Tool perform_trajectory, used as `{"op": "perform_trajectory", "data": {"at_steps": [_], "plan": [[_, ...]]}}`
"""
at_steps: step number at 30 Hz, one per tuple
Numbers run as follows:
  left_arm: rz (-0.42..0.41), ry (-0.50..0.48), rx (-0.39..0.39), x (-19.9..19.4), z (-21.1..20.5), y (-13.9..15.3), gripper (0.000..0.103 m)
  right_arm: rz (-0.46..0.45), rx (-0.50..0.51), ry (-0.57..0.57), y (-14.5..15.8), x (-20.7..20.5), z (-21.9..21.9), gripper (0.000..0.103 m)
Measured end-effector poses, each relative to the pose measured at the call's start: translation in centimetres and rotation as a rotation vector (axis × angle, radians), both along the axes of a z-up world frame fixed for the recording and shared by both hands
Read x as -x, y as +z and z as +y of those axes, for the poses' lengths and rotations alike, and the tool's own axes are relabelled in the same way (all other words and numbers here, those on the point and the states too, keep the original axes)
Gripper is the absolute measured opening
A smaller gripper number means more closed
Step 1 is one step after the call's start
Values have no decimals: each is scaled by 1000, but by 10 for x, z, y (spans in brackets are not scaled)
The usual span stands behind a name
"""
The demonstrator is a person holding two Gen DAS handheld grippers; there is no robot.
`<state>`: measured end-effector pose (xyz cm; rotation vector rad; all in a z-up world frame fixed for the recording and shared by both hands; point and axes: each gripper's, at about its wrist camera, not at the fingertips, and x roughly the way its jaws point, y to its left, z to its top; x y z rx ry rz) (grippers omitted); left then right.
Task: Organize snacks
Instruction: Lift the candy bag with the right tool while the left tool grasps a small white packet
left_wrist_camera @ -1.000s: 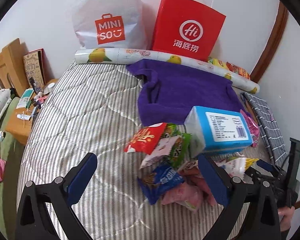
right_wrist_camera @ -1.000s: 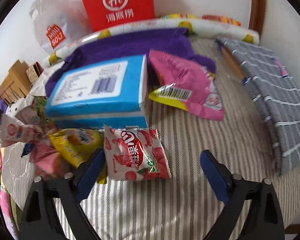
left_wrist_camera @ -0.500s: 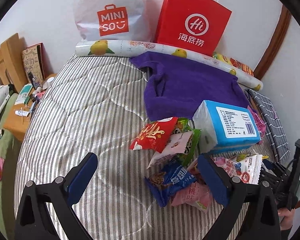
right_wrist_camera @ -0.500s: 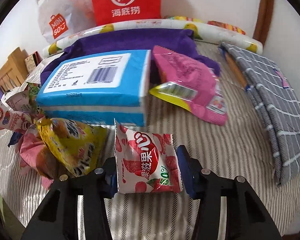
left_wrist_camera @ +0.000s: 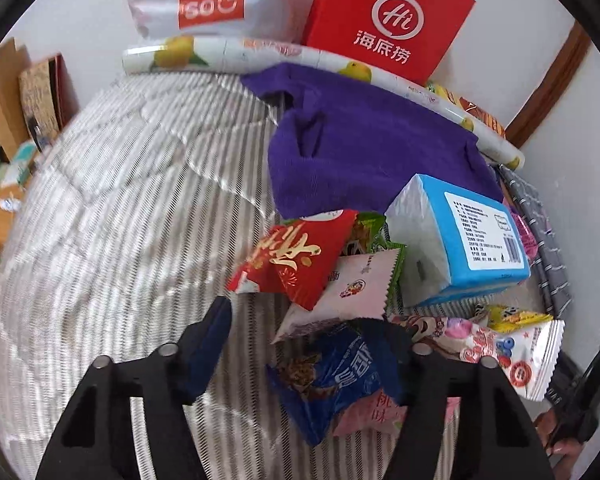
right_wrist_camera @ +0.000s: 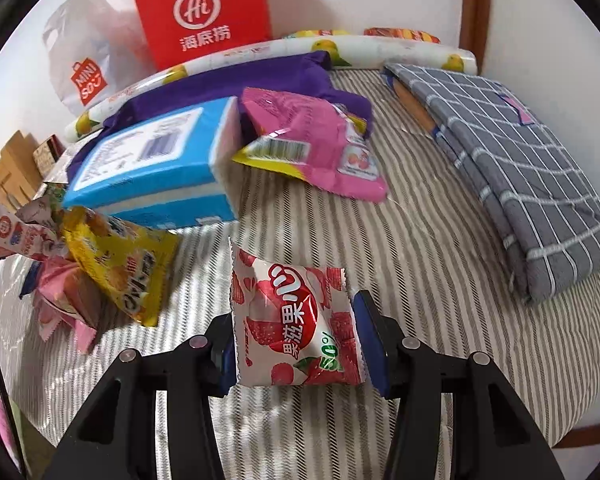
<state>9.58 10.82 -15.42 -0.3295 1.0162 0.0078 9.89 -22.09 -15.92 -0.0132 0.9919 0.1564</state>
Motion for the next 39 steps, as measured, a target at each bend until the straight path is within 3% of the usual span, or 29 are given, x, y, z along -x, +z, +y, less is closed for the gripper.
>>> {"op": "perform_trajectory", "data": {"at_steps": [3, 7, 11, 16, 21, 39], "plan": [[-11, -10, 23, -3, -1, -3, 56, 1, 0, -6, -2, 2, -4, 50], [-1, -35, 47, -9, -6, -6, 32, 2, -13, -21, -3, 0, -7, 50], [-10, -62, 27, -7, -13, -2, 19, 0, -7, -29, -3, -2, -7, 50], [-21, -77, 56, 3, -12, 6, 18, 1, -5, -36, 0, 1, -8, 50], [-56, -84, 35, 20, -14, 22, 18, -24, -11, -44, 12, 12, -9, 50], [-161, -109, 24, 66, -37, 83, 18, -131, -56, -23, 82, 49, -5, 50]]}}
